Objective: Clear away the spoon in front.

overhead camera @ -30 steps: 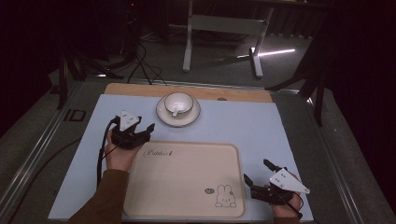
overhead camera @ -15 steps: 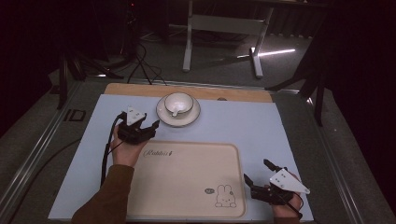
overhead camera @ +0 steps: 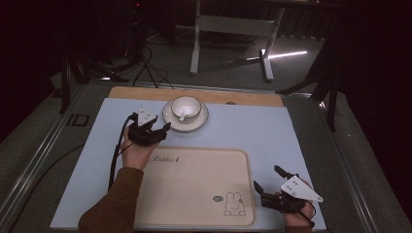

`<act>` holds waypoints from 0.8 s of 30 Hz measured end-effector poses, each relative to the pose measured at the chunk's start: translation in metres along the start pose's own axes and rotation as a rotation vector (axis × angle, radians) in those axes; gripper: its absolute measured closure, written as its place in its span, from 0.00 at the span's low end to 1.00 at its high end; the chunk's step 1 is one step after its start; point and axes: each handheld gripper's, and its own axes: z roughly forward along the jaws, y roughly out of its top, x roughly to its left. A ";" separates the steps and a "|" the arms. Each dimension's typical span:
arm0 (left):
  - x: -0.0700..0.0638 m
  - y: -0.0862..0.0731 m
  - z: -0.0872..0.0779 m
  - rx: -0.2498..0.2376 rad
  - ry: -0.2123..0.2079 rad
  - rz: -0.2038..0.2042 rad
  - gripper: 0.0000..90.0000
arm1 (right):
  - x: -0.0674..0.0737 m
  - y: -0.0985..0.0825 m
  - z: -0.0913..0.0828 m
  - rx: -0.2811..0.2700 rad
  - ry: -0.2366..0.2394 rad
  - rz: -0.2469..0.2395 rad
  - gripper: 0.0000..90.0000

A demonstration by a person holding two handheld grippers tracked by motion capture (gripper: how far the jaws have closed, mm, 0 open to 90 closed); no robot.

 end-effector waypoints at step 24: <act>-0.003 0.011 0.027 0.023 -0.005 -0.021 0.48 | 0.000 0.000 0.000 -0.006 -0.003 0.001 0.13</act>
